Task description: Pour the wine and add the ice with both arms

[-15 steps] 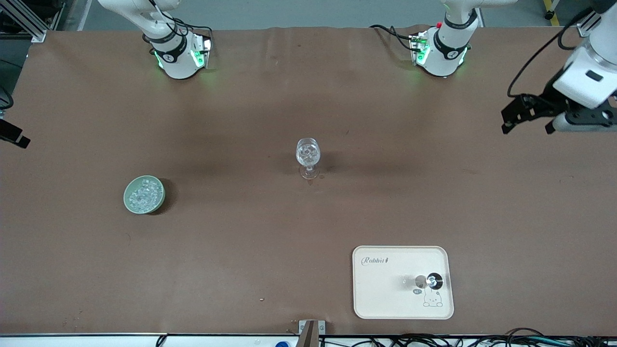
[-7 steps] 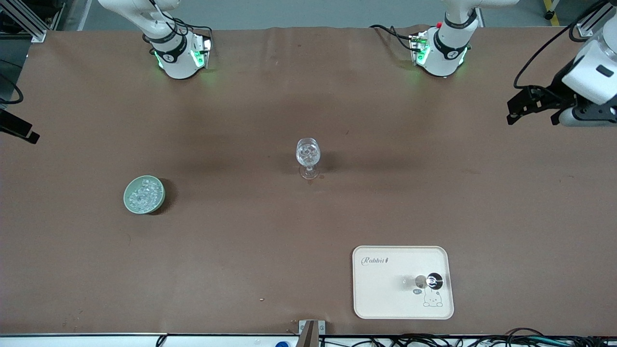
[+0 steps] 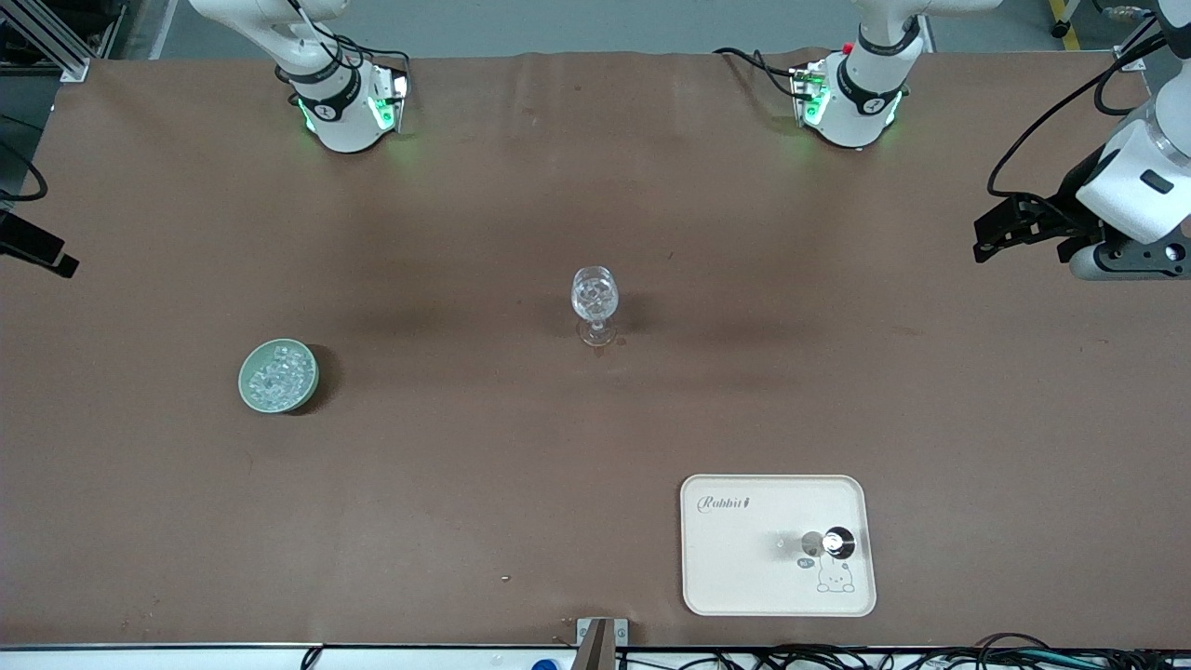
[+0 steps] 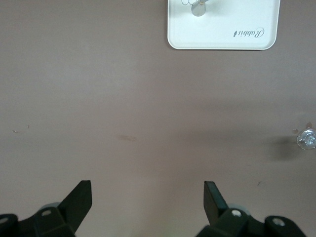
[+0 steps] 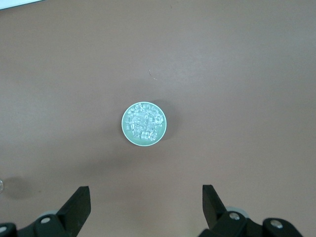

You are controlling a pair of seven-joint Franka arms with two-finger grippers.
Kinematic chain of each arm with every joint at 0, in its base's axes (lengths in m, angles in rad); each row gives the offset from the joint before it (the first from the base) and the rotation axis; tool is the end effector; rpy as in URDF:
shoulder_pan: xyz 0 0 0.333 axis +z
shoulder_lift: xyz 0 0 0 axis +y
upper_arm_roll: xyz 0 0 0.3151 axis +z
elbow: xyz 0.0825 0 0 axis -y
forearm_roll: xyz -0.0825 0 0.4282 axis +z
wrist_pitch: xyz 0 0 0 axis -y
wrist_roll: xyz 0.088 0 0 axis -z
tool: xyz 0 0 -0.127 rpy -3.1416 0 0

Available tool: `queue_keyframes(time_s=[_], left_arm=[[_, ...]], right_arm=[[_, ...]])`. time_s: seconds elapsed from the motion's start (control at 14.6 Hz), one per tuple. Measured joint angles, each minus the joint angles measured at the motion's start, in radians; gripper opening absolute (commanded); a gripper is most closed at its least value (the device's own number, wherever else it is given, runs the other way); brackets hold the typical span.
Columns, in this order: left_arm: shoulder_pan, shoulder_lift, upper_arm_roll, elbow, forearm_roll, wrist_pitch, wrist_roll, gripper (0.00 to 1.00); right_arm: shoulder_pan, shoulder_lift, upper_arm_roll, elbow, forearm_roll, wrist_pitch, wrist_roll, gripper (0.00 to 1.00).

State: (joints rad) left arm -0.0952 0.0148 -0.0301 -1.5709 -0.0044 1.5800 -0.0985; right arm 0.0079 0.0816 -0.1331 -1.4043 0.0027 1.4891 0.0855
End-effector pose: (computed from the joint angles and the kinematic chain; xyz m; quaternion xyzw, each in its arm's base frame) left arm 0.5990 -0.0759 0.5955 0.9999 -0.0134 -0.0031 0.0021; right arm 0.6114 -0.0731 0.6325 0.9945 -0.1048 0.0019 0.0041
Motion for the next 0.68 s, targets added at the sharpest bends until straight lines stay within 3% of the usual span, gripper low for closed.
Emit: queue_keyframes(time_s=[0.68], left_arm=[[0.015,-0.007,-0.021,-0.011,0.000,0.027,-0.006,1.00]], right_arm=[[0.000,0.000,0.001,0.000,0.000,0.000,0.000,1.00]])
